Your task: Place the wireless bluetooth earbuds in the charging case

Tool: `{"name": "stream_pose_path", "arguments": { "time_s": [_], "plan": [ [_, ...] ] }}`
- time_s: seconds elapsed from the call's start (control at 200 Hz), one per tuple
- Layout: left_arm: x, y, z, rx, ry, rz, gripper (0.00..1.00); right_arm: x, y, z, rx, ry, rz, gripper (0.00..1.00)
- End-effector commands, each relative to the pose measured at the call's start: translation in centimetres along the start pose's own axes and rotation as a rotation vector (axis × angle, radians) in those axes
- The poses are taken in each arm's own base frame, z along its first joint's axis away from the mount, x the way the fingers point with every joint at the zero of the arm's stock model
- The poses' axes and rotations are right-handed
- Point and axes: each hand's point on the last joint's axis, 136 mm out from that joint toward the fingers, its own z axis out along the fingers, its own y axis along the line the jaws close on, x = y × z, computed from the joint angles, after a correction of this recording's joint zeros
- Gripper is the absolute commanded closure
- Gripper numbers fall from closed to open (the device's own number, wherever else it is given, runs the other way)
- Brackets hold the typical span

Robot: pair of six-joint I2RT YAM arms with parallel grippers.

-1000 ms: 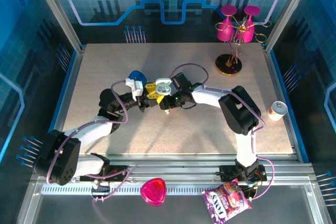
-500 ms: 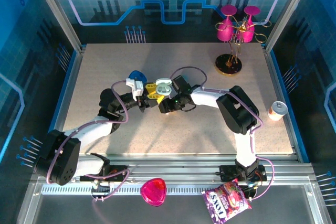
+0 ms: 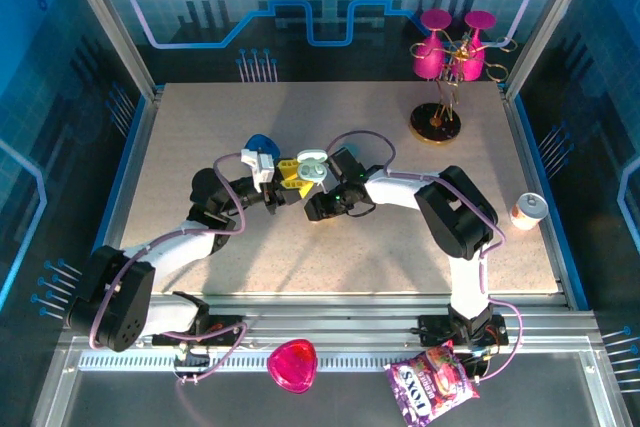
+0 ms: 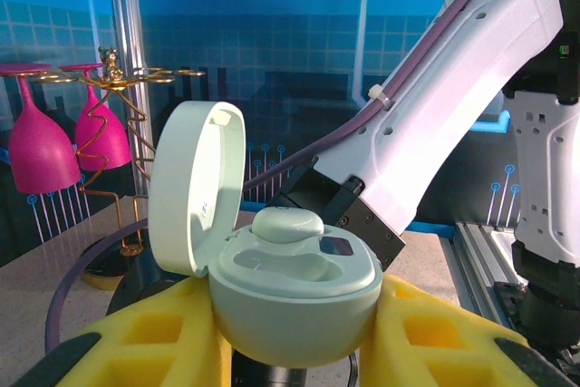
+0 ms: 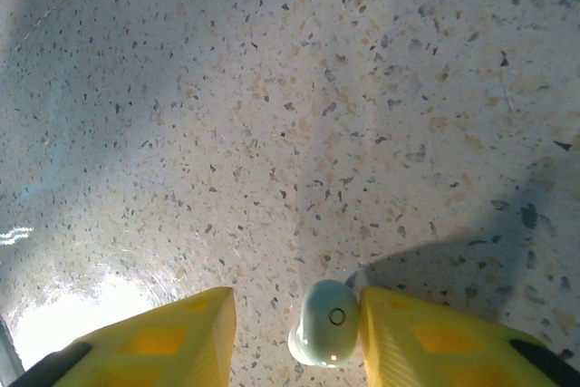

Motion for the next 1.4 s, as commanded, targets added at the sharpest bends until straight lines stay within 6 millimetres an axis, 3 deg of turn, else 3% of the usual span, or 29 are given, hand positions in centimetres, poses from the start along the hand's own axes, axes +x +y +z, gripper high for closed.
{"name": "stream_pose_path", "arguments": {
  "time_s": [0.0,0.395,0.775,0.941,1.191,1.396],
  "plan": [
    [-0.4,-0.1,0.2,0.006,-0.013,0.037,0.69,0.5,0.9,-0.3,-0.027,0.012,-0.003,0.62],
    [-0.3,-0.1,0.2,0.003,-0.012,0.036,0.69,0.9,0.3,0.2,0.000,0.023,0.017,0.71],
    [-0.2,-0.1,0.1,0.002,-0.009,0.037,0.69,1.5,-0.4,0.6,0.047,0.054,0.011,0.71],
    [-0.2,-0.1,0.2,0.000,-0.008,0.037,0.69,1.4,-0.5,0.5,0.058,0.053,0.010,0.76],
    [-0.2,0.0,0.2,-0.002,-0.009,0.042,0.69,0.7,0.0,-0.6,0.066,0.025,-0.003,0.80],
    [0.1,0.4,0.2,-0.021,-0.004,0.046,0.69,-0.3,0.0,-2.9,0.101,-0.050,-0.002,0.80]
  ]
}}
